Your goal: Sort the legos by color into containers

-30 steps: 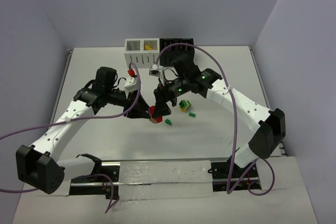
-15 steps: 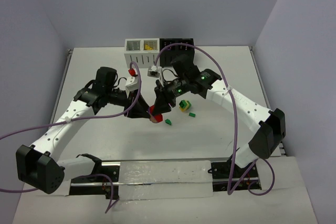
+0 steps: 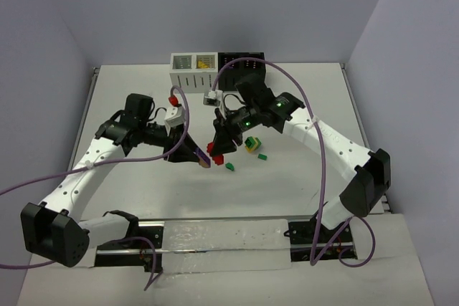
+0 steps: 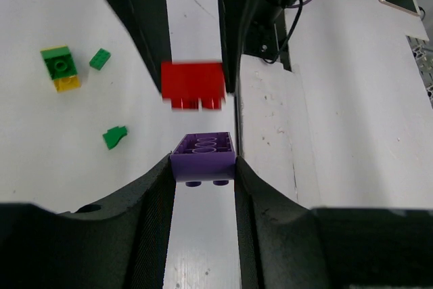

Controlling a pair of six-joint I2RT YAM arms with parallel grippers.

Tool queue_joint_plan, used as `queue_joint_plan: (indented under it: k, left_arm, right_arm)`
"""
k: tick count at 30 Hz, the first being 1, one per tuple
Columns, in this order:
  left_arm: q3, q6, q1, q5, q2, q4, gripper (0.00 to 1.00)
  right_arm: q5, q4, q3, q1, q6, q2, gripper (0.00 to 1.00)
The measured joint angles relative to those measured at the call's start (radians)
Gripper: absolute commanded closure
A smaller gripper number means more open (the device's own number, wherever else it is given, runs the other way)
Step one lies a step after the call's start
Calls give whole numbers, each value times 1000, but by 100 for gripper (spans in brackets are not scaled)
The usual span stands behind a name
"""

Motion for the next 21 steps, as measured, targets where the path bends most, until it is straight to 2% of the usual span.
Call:
queue_joint_plan:
  k: [6, 10, 13, 16, 21]
  left_arm:
    - [-2, 121, 80, 7, -9, -143, 100]
    - [-9, 138, 131, 6, -14, -173, 100]
    - [-29, 34, 159, -20, -29, -114, 100]
    - [-53, -123, 164, -99, -45, 16, 100]
    - [-53, -342, 165, -259, -46, 187, 100]
  right_arm:
    - [17, -70, 22, -95, -30, 0, 100]
    - [44, -68, 63, -186, -30, 0, 100]
    - [117, 13, 87, -273, 16, 3, 100]
    - [230, 127, 111, -339, 66, 19, 100]
    - [476, 364, 162, -380, 142, 100, 100]
